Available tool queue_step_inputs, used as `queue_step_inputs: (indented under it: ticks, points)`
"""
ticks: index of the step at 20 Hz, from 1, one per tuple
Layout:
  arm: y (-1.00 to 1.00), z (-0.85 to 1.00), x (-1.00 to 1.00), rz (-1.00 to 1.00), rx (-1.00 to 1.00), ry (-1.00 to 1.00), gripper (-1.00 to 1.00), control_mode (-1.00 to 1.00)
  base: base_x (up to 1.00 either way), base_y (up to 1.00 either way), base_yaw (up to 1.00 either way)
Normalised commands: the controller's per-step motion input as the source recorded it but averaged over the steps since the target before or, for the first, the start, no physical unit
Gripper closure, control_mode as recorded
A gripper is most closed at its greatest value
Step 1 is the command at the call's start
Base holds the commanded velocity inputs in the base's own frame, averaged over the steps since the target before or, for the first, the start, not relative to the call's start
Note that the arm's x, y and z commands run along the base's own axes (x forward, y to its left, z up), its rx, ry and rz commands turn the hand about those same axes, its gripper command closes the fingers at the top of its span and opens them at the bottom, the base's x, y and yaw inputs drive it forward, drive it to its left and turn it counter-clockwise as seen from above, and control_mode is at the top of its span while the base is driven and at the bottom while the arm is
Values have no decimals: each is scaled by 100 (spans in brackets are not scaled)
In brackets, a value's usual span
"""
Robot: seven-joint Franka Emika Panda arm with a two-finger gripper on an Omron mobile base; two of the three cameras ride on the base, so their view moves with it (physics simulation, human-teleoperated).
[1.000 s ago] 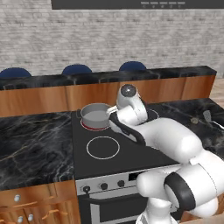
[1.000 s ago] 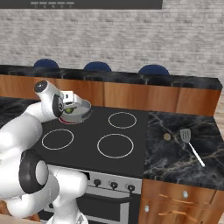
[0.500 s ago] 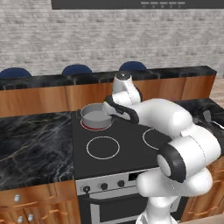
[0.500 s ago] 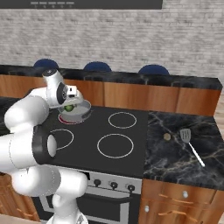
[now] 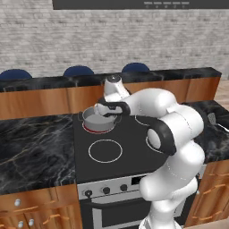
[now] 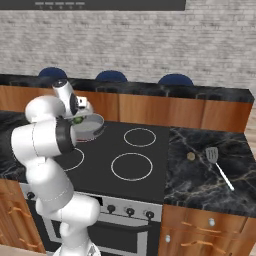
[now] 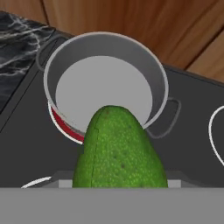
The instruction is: Put the avocado and garlic in the pot. Retrieve the spatula and lightly stir the vegetables in the pot.
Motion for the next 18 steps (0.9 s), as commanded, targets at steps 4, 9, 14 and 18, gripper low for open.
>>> queue_step_inputs:
  ticks: [4,9,14,18]
  points:
    - [35,-14,50,0,2,15,100,-100,0,0,0]
    - [2,-35,7,3,0,26,100,-100,0,0,0]
    - [0,-37,0,2,0,7,100,-100,0,0,0]
    - [0,-39,0,0,0,-2,100,-100,0,0,0]
